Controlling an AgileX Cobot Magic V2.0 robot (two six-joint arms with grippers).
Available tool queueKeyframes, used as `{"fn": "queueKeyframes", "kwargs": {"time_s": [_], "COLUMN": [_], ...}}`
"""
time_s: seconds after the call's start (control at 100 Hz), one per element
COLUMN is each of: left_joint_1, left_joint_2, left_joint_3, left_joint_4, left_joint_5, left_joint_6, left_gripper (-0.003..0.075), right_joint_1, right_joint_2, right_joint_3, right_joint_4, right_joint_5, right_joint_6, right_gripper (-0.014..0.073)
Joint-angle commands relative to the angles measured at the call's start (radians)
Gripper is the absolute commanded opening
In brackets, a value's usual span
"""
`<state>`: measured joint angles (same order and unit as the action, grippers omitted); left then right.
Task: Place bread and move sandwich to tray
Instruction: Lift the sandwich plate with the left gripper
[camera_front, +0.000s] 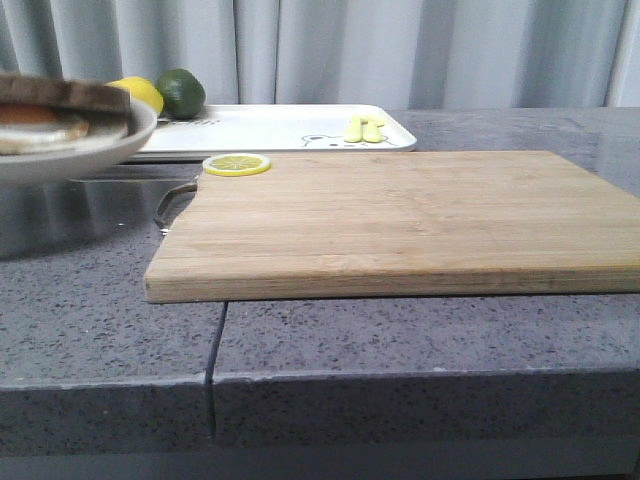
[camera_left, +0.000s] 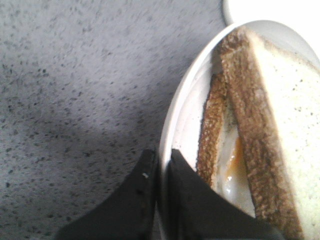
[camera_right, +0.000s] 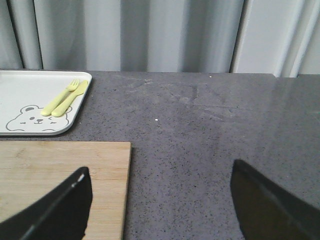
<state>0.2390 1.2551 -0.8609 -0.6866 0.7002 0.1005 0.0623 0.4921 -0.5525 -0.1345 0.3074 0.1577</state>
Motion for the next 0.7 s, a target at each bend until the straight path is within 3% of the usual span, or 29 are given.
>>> {"fn": "queueKeyframes", "kwargs": {"time_s": [0.0,0.17,0.44,0.69], "left_joint_1": [0.001,0.001,-0.001,-0.066], "left_joint_2": [-0.045,-0.043,0.041,0.195], "left_joint_3": [-0.050,-0.108,-0.275,-0.435], "left_joint_4": [-0.114,-0.216,-0.228,-0.226], "left_joint_5": [-0.008,0.010,0.095,0.141], "left_joint_6": [-0.004,-0.004,-0.004,-0.004], "left_gripper": [-0.0019,-0.0019,-0.0020,-0.0020], "right_joint_1": [-0.005,-0.005,-0.005,-0.005], "right_joint_2": [-0.001,-0.001,-0.001,-0.001], "right_joint_3": [-0.025,-0.025,-0.025,-0.025], "right_joint_4": [-0.014,-0.014,-0.014,-0.014], "right_joint_5": [-0.073,-0.073,-0.073,-0.073], "right_joint_6": [-0.003,-0.003,-0.003,-0.003], "right_gripper": [0.0571,0.0571,0.0571,0.0571]}}
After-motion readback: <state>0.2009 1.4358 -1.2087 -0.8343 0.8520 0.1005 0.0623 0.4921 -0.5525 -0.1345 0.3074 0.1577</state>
